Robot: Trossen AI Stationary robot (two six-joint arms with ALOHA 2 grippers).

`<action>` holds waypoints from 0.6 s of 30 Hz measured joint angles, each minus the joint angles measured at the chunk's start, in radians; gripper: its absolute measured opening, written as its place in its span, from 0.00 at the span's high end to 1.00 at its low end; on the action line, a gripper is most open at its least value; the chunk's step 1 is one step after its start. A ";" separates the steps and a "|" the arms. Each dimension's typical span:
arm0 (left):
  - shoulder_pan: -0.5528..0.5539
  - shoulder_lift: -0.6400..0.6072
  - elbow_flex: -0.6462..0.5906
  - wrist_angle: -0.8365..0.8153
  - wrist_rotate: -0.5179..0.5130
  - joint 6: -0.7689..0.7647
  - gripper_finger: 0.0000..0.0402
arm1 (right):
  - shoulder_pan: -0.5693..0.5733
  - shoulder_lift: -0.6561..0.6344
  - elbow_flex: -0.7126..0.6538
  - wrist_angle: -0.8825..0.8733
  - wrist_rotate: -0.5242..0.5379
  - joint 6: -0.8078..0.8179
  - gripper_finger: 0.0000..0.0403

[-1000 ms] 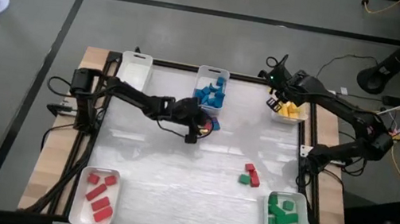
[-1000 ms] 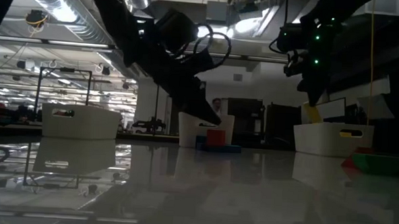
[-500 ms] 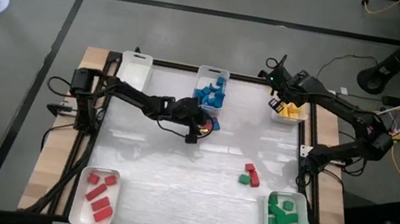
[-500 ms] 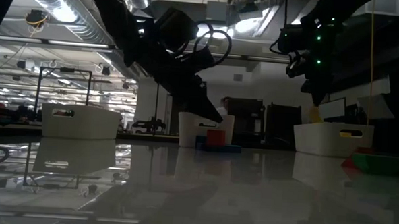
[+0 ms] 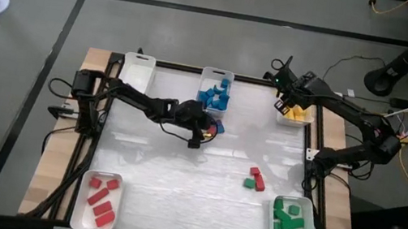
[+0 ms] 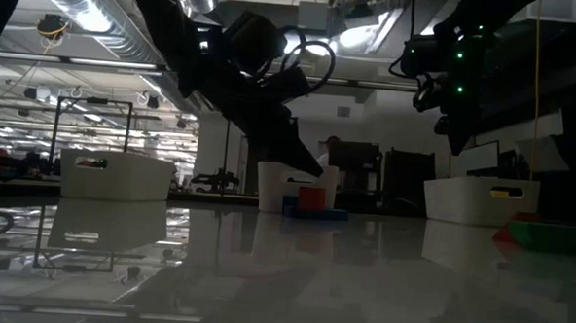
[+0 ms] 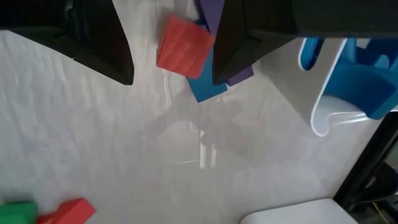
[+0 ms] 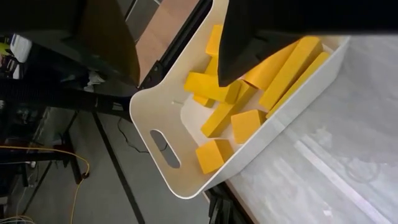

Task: Sort blocks
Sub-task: Put the red block into the bottom left white bin

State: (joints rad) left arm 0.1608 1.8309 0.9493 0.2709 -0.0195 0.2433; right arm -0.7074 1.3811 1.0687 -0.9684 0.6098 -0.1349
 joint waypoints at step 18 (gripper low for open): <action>0.024 0.067 0.000 0.010 0.000 0.061 0.49 | 0.000 0.000 0.000 0.044 -0.105 0.000 0.45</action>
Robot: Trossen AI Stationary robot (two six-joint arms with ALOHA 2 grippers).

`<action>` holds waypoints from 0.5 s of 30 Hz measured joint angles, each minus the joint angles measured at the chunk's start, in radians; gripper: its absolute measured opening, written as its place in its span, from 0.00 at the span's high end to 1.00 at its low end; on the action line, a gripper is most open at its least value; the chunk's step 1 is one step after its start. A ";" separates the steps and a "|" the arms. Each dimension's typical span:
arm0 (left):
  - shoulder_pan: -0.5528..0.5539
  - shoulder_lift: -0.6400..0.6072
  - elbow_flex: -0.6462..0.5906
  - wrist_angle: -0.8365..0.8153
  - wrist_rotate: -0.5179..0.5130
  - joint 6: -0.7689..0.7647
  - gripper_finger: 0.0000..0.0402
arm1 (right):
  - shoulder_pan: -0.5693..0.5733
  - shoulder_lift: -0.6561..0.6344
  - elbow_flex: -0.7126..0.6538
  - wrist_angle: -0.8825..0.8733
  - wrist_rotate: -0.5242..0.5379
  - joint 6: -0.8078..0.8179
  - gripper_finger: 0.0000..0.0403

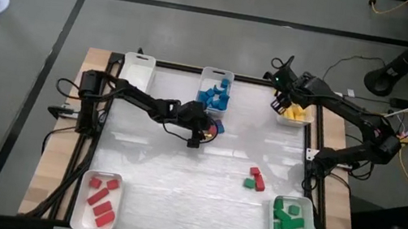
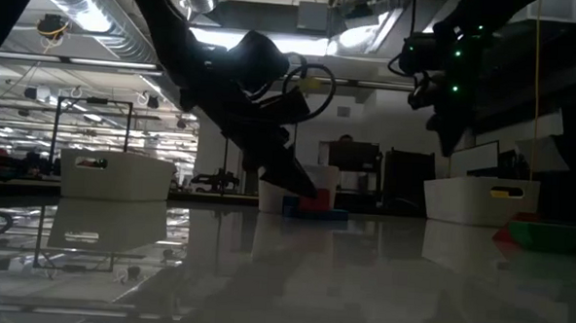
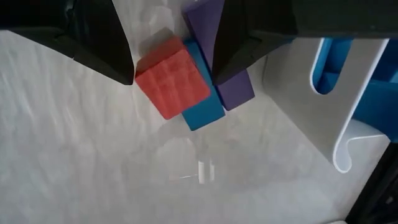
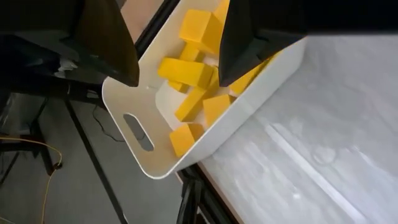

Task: Sort blocks
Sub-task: Put the red block into the bottom left white bin

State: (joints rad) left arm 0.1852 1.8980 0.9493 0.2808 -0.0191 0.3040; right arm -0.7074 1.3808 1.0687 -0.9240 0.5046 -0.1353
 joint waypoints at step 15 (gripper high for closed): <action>0.006 0.007 0.001 0.007 -0.002 -0.013 0.49 | 0.000 0.000 0.000 0.043 -0.043 0.000 0.45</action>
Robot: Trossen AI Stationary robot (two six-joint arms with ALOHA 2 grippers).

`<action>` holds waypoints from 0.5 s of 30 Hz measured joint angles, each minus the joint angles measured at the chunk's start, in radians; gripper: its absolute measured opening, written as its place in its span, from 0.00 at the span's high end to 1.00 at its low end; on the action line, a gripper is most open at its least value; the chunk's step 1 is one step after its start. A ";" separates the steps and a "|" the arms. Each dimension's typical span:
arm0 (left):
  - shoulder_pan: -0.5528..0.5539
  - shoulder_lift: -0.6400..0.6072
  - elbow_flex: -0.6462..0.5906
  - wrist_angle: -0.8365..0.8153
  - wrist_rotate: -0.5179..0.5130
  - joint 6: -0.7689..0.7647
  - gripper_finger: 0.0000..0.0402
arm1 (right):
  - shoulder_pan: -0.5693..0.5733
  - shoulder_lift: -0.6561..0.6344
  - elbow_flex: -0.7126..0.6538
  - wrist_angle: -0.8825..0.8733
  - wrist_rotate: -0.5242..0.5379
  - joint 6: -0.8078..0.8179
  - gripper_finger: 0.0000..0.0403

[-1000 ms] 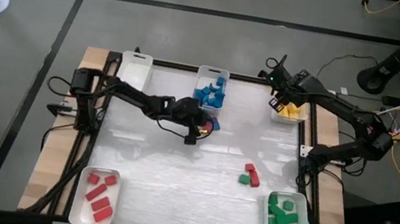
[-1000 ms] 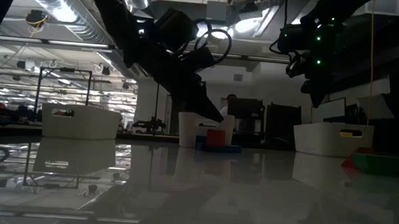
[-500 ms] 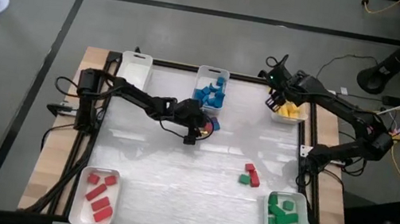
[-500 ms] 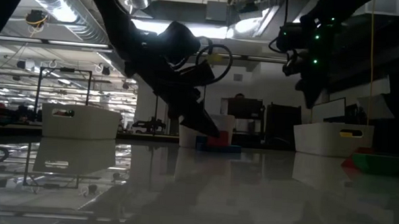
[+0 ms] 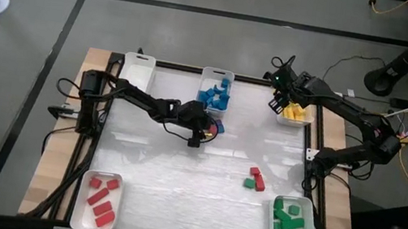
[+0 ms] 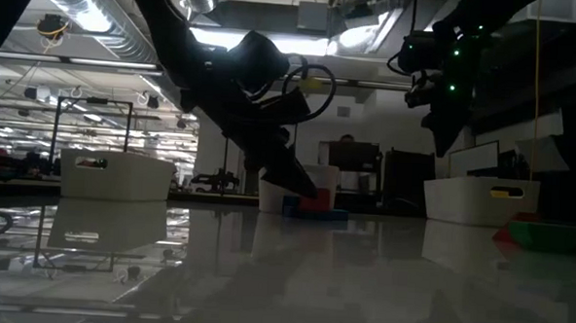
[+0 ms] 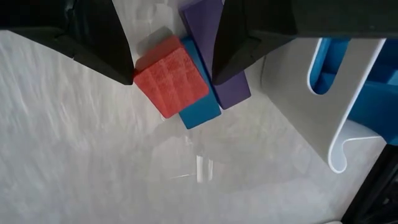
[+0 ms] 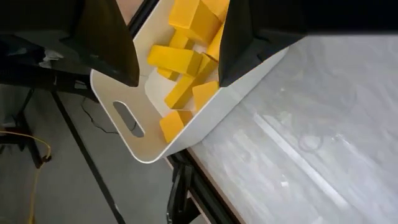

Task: Sort blocks
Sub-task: Put the red block into the bottom left white bin

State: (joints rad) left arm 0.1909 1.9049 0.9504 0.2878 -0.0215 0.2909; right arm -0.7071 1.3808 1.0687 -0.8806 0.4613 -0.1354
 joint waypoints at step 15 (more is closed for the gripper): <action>-0.003 0.004 -0.002 -0.021 -0.047 -0.158 0.49 | 0.000 0.000 0.000 0.000 -0.028 0.000 0.45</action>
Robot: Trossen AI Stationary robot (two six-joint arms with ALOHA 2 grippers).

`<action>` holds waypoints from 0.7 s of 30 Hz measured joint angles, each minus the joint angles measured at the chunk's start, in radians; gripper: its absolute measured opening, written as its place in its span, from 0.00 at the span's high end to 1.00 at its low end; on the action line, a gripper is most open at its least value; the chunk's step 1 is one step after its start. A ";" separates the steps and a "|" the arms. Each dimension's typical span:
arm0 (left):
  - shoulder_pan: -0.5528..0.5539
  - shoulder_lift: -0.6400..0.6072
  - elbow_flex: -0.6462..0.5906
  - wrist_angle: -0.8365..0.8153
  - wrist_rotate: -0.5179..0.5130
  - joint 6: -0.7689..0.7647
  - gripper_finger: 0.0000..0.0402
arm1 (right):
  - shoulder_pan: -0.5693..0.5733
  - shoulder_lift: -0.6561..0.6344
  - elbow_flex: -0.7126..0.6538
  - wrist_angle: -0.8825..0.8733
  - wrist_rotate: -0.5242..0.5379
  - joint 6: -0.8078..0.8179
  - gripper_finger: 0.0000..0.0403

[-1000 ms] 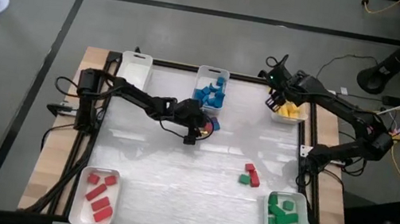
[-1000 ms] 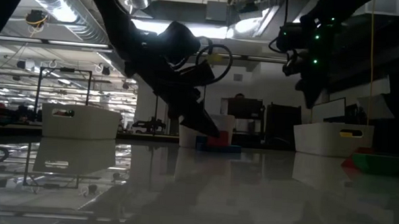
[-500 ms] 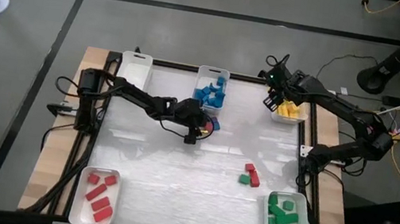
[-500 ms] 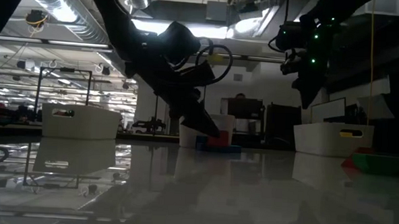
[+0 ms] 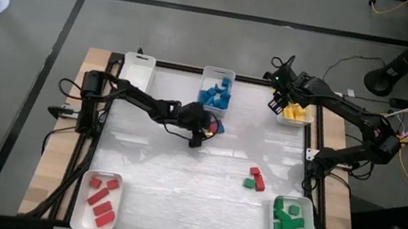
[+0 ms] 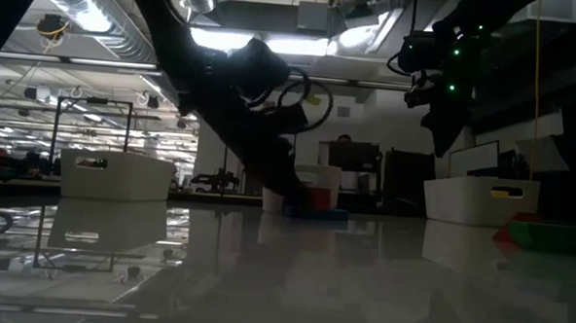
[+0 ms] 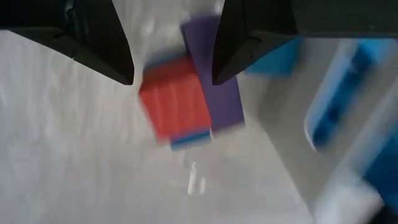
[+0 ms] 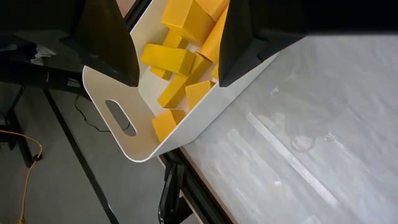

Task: Sort blocks
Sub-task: Put the red block into the bottom left white bin

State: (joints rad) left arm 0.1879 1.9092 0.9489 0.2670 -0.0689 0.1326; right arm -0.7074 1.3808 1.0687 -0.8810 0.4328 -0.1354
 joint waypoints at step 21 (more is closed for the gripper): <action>0.000 -0.001 0.000 0.041 -0.005 -0.106 0.49 | 0.000 0.000 0.000 0.000 0.000 0.000 0.45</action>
State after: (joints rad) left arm 0.1879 1.9081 0.9489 0.3079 -0.0742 0.0268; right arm -0.7074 1.3804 1.0684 -0.8806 0.4328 -0.1355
